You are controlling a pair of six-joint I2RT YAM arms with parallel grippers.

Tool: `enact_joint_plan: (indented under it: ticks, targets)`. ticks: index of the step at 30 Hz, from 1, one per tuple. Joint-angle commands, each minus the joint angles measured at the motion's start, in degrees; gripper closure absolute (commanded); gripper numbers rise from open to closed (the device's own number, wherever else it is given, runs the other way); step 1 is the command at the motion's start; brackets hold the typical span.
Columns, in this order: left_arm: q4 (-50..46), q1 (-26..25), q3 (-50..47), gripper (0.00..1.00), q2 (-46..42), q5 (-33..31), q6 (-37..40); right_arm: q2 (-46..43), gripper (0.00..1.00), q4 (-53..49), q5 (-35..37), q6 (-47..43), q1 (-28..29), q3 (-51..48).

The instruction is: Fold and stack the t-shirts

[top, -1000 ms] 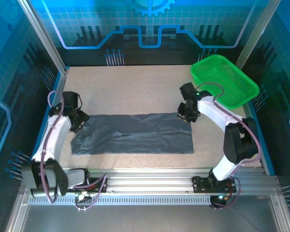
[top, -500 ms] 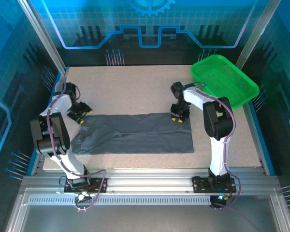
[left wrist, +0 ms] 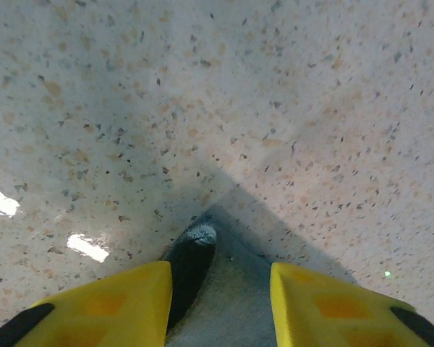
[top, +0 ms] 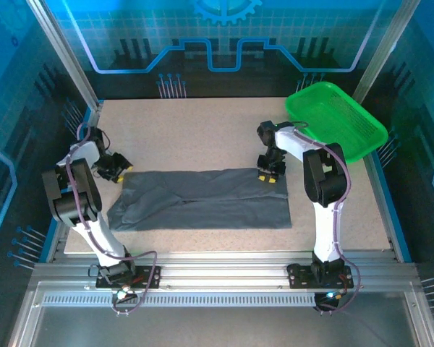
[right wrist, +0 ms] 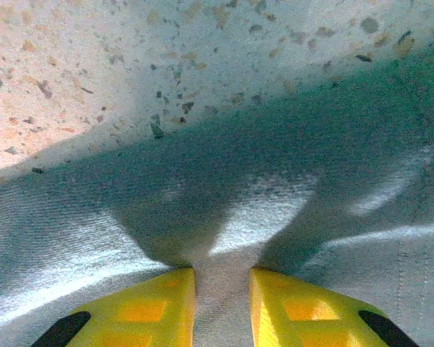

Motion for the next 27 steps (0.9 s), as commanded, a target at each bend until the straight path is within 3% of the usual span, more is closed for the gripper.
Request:
enact_joint_plan:
  ticks: [1,5,8,15,27]
  targets:
    - [1.16,-0.08,-1.47,0.68,-0.43,0.95,-0.77,1.78,0.73,-2.12,0.79,0.01,-0.79,1.07]
    - [2.23,-0.08,-1.66,0.81,-0.68,0.7,-1.36,1.99,0.73,-2.21,0.86,-0.01,-0.81,0.77]
    - [1.76,-0.06,-1.27,1.0,-0.69,-0.8,-1.56,1.74,0.73,-2.13,1.66,0.16,-0.88,0.28]
    - [1.91,2.32,-2.02,1.0,-4.32,-4.29,-4.45,2.91,0.73,-3.09,2.94,-0.8,-2.61,1.04]
    - [3.42,4.95,-1.03,1.0,-4.37,0.92,-5.92,6.27,0.73,-5.01,2.89,-1.99,-3.84,6.63]
